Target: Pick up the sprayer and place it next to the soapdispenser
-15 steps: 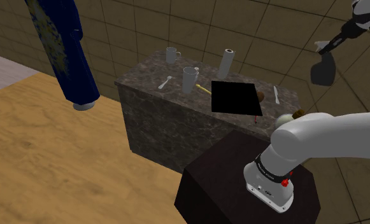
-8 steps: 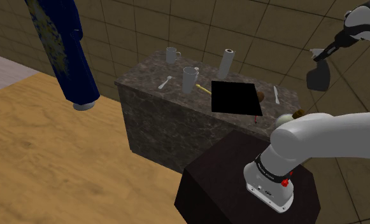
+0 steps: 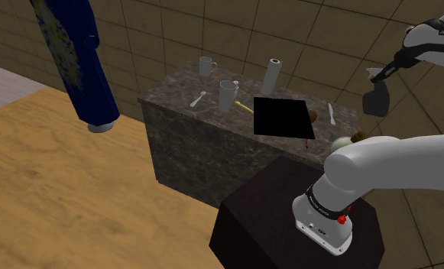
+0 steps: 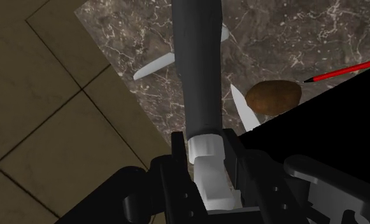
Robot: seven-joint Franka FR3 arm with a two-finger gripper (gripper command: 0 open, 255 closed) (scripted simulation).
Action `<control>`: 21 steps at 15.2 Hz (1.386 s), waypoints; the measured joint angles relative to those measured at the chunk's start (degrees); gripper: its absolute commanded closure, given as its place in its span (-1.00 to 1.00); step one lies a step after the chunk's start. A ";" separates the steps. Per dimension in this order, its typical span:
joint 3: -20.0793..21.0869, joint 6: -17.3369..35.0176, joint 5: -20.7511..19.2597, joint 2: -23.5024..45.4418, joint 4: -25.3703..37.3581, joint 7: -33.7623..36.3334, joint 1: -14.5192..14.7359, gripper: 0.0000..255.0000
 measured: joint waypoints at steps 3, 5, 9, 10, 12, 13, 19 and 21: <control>-1.63 2.51 -0.35 0.49 -1.62 -0.43 -0.11 1.00; -2.66 4.27 -0.56 0.83 -2.71 -0.49 -0.13 1.00; -4.64 7.50 -1.13 1.54 -4.84 -0.75 0.07 1.00; -5.12 8.23 -1.26 1.75 -5.30 -0.83 0.16 1.00; -6.48 9.91 -1.44 2.50 -6.02 -1.12 0.77 1.00; -6.92 10.69 -1.60 2.73 -6.55 -1.13 0.85 1.00; -11.11 16.05 -2.08 5.23 -8.88 -1.71 2.92 1.00; -12.27 17.68 -2.32 5.85 -9.80 -1.88 3.34 1.00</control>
